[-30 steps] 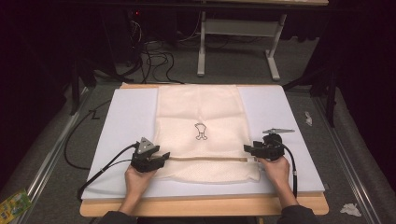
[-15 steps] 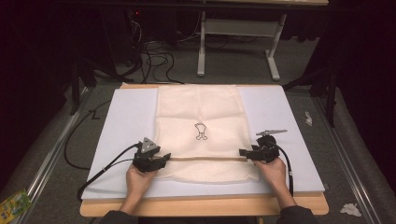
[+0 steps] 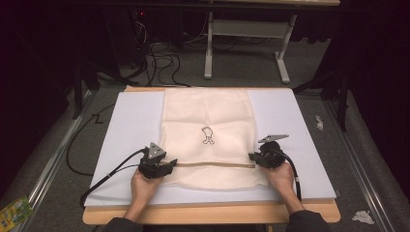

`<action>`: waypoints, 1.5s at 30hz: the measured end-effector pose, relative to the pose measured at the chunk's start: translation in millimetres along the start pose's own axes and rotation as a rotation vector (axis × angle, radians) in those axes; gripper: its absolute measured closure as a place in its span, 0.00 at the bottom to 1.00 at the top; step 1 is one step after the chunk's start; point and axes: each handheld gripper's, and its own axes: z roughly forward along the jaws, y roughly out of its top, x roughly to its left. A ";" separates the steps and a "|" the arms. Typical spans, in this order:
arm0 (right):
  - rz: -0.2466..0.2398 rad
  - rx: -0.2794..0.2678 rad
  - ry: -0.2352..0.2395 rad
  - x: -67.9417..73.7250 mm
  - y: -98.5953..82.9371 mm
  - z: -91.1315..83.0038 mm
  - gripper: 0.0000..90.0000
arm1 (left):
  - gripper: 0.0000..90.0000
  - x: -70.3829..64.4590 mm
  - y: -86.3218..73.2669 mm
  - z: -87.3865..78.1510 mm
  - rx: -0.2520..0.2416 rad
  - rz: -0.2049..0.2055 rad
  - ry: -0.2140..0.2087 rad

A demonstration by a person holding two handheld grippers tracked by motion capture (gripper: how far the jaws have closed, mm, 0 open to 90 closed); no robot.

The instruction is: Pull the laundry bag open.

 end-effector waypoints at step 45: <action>0.038 -0.134 0.120 -4.9 24.6 -26.2 0.98 | 0.52 -52.5 53.9 22.7 -0.027 0.028 -0.228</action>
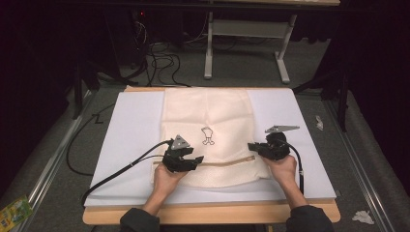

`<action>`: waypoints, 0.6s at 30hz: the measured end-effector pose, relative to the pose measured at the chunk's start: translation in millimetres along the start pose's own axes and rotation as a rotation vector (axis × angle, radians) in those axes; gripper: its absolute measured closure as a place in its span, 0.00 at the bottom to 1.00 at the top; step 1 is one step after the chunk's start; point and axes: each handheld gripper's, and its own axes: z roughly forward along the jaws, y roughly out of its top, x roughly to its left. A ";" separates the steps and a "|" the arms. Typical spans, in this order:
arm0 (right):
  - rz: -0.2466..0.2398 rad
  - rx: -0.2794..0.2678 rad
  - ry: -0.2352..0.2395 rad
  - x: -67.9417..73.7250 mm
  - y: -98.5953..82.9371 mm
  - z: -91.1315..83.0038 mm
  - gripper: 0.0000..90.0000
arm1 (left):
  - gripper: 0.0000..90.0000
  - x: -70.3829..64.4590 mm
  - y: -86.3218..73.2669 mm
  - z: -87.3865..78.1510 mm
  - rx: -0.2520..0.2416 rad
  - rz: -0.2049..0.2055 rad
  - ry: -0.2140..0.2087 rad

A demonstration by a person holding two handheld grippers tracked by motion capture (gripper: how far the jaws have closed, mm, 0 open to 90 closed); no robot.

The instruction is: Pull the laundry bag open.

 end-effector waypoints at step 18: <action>-0.003 -0.012 0.029 8.4 9.9 1.5 0.98 | 0.57 -22.6 16.5 16.4 0.006 0.025 -0.092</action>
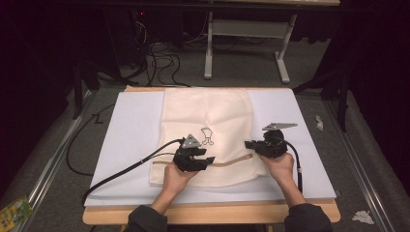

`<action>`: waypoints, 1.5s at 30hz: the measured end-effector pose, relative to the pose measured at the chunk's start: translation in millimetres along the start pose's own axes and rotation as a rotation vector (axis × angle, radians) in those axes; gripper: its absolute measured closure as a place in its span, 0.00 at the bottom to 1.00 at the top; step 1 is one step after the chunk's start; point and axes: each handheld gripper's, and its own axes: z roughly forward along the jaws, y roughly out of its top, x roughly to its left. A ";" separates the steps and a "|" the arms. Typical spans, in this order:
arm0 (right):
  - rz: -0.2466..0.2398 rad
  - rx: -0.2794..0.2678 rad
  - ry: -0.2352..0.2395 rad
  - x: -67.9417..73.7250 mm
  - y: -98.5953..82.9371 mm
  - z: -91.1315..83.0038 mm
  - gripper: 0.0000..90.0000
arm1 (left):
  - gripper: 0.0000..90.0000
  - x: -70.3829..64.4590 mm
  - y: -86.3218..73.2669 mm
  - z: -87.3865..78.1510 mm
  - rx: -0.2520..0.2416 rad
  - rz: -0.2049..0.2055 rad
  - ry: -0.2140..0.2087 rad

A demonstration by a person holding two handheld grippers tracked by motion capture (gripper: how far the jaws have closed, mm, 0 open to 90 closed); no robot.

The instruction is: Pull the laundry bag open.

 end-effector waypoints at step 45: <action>-0.019 0.006 0.049 19.7 12.5 10.7 0.98 | 0.66 -32.0 24.3 26.5 0.019 0.047 -0.096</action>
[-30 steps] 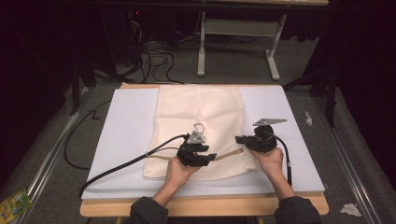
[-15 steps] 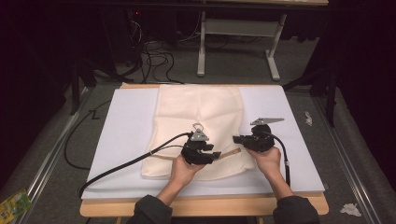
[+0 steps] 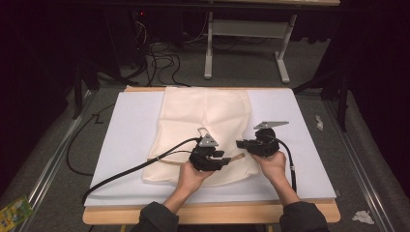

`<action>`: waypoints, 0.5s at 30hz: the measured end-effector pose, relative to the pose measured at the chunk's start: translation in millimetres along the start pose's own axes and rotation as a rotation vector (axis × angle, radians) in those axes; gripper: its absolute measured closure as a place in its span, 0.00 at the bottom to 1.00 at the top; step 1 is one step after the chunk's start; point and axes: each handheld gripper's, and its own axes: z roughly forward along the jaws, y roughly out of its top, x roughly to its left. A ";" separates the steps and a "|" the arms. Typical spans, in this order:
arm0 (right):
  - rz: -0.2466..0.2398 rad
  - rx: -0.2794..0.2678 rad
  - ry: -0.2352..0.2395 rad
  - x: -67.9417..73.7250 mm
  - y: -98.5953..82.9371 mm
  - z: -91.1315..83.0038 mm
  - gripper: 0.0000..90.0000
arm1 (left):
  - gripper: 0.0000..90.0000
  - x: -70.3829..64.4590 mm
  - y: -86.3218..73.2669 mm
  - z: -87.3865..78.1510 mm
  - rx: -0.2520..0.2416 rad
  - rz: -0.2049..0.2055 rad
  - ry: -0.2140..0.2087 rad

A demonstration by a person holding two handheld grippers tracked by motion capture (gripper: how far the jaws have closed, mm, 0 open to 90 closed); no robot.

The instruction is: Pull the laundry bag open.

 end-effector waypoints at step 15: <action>-0.006 -0.006 0.014 4.5 1.6 2.7 0.98 | 0.77 -9.3 5.6 18.7 0.010 -0.003 -0.042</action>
